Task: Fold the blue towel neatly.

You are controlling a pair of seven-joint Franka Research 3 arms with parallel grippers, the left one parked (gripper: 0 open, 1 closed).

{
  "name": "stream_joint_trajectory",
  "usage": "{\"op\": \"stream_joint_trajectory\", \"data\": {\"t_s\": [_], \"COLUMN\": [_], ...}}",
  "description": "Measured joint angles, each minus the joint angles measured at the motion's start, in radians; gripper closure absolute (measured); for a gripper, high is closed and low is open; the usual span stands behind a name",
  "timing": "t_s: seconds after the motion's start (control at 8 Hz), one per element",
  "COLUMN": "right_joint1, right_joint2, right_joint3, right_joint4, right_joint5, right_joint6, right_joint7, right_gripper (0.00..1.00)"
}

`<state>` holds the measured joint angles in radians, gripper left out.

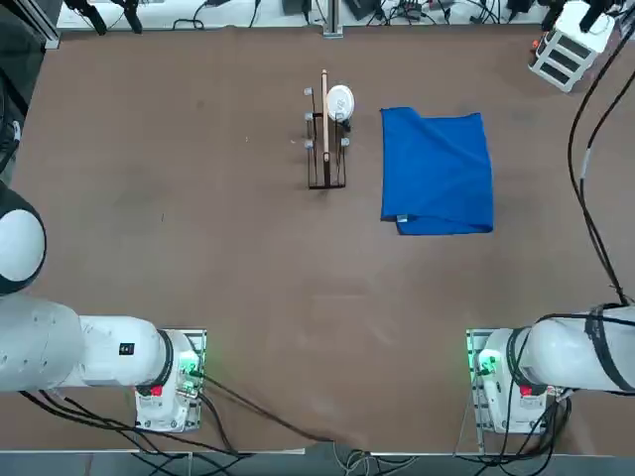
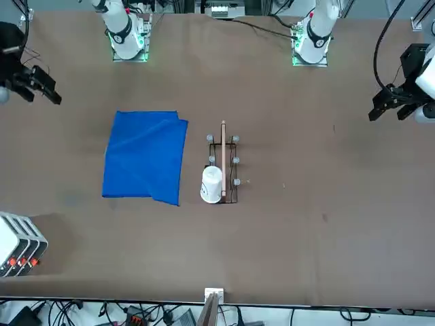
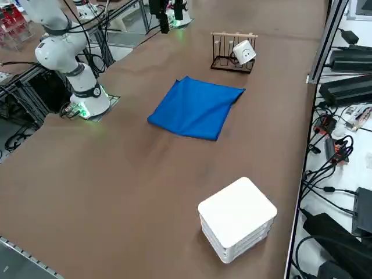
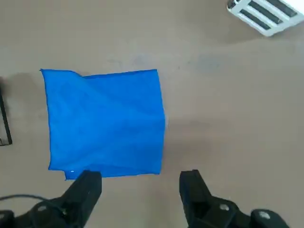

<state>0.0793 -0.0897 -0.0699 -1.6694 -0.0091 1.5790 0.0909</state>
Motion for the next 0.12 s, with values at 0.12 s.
{"op": "stream_joint_trajectory", "data": {"t_s": [0.12], "right_joint1": [0.0], "right_joint2": [0.005], "right_joint3": [0.005], "right_joint4": [0.003], "right_joint5": [0.0], "right_joint6": [0.001], "right_joint7": [0.0], "right_gripper": [0.0]}}
